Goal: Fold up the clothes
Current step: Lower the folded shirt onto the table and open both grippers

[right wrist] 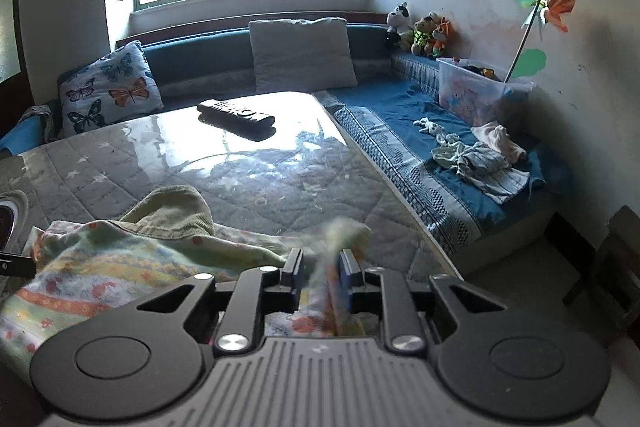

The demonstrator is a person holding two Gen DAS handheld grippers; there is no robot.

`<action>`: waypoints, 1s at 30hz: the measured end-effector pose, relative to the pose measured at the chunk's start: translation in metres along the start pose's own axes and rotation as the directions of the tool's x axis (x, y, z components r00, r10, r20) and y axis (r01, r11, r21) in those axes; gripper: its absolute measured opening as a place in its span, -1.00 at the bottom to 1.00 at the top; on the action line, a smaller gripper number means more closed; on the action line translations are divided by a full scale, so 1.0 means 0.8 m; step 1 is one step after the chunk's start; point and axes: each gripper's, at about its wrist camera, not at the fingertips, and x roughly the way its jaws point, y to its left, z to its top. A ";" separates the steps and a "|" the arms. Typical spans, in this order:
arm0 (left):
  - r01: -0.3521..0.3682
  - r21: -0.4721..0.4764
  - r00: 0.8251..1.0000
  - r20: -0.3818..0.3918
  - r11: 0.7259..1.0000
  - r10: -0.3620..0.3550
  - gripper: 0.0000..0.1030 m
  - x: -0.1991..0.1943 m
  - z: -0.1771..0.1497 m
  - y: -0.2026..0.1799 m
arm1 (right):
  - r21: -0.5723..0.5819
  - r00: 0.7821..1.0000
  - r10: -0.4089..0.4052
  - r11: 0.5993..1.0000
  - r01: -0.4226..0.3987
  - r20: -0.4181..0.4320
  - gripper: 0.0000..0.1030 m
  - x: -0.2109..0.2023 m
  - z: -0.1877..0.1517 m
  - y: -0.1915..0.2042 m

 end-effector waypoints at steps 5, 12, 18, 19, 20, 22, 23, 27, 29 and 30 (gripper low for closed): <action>-0.007 0.014 1.000 -0.001 1.000 0.007 -0.28 -0.002 -0.003 -0.005 | -0.009 1.000 0.000 1.000 0.000 0.007 -0.24 -0.004 -0.001 0.004; -0.010 0.037 1.000 0.012 0.999 0.010 0.14 -0.012 -0.010 -0.013 | -0.029 0.999 0.039 0.999 -0.038 0.016 0.32 -0.017 -0.007 0.020; -0.013 0.059 0.999 0.031 0.998 0.011 0.52 -0.024 -0.019 -0.017 | -0.040 0.997 0.073 0.997 -0.073 0.012 0.66 -0.029 -0.018 0.039; -0.012 0.063 0.999 0.034 0.998 0.010 0.58 -0.026 -0.021 -0.017 | -0.042 0.997 0.079 0.996 -0.078 0.010 0.66 -0.031 -0.021 0.042; -0.013 0.068 0.999 0.037 0.998 0.011 0.66 -0.029 -0.023 -0.018 | -0.043 0.996 0.084 0.996 -0.083 0.007 0.67 -0.032 -0.023 0.045; -0.016 0.076 0.999 0.046 0.997 0.012 0.77 -0.033 -0.028 -0.020 | -0.044 0.995 0.095 0.995 -0.095 0.002 0.76 -0.036 -0.028 0.052; -0.017 0.079 0.999 0.049 0.997 0.013 0.86 -0.036 -0.030 -0.020 | -0.043 0.995 0.101 0.994 -0.101 -0.002 0.78 -0.038 -0.031 0.055; -0.018 0.079 0.998 0.056 0.997 0.013 1.00 -0.042 -0.038 -0.019 | -0.058 0.994 0.109 0.992 -0.109 0.003 0.95 -0.048 -0.042 0.068; -0.016 0.082 0.998 0.059 0.997 0.011 1.00 -0.045 -0.041 -0.018 | -0.067 0.994 0.110 0.992 -0.110 0.004 0.97 -0.052 -0.046 0.074; -0.015 0.084 0.998 0.060 0.996 0.010 1.00 -0.046 -0.043 -0.017 | -0.068 0.994 0.109 0.992 -0.108 0.004 1.00 -0.054 -0.048 0.076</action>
